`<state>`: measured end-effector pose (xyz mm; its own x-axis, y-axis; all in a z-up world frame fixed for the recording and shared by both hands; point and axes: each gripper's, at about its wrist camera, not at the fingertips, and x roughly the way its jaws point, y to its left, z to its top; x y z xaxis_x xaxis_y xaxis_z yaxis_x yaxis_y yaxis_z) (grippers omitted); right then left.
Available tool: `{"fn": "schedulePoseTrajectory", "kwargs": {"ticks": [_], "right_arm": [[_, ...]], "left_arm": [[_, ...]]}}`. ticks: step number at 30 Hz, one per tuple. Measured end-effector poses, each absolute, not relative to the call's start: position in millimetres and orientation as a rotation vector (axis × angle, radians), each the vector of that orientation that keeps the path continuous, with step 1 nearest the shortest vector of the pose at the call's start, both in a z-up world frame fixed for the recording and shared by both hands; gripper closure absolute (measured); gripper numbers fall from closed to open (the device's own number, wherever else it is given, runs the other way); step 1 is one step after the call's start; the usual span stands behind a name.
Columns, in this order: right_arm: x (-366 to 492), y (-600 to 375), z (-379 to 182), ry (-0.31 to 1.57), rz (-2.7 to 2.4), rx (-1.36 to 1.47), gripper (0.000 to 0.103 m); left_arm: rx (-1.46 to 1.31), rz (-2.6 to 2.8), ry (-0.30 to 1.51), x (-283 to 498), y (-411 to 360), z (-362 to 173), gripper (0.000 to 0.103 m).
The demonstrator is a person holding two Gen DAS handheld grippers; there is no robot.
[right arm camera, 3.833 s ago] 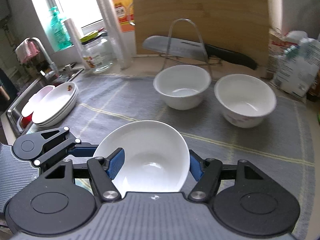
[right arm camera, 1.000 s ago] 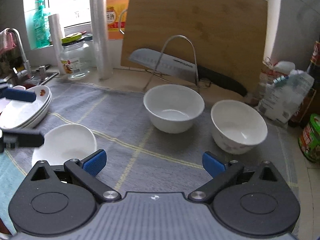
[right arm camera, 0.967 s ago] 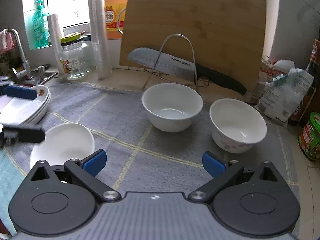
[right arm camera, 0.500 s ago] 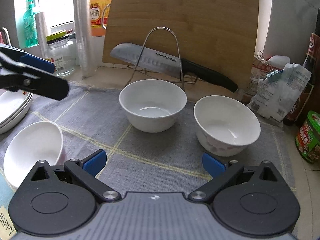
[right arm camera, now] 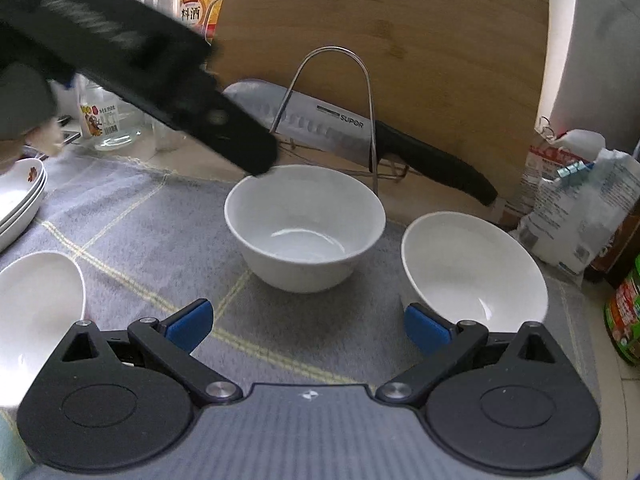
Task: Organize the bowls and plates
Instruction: 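Move the left tool to the second white bowl by the cutting board, then close the left tool on the second bowl's rim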
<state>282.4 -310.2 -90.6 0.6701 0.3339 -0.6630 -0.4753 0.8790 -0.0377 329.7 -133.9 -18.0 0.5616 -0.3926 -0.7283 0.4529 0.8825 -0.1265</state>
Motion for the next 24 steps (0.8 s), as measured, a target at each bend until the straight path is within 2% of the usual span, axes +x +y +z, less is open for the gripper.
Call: {"fn": "schedulePoseTrajectory", "kwargs": {"ticks": [6,9,15,21,24], "right_arm": [[289,-301,-94,0.701,0.485,-0.213,0.002],[291,-297,-96,0.698,0.483,-0.216,0.006],[297,-293,-97,0.687,0.484,-0.23,0.006],[301,-293,-98,0.683,0.48,-0.234,0.008],[303,-293,-98,0.678,0.482,-0.232,0.008]], "left_arm": [[0.049,-0.51,0.886,353,-144,-30,0.002],[0.045,-0.508,0.897,361,-149,-35,0.002],[0.027,-0.523,0.909,375,-158,-43,0.004],[0.027,-0.534,0.94,387,-165,-55,0.008],[0.032,-0.543,0.954,389,-167,-59,0.015]]}}
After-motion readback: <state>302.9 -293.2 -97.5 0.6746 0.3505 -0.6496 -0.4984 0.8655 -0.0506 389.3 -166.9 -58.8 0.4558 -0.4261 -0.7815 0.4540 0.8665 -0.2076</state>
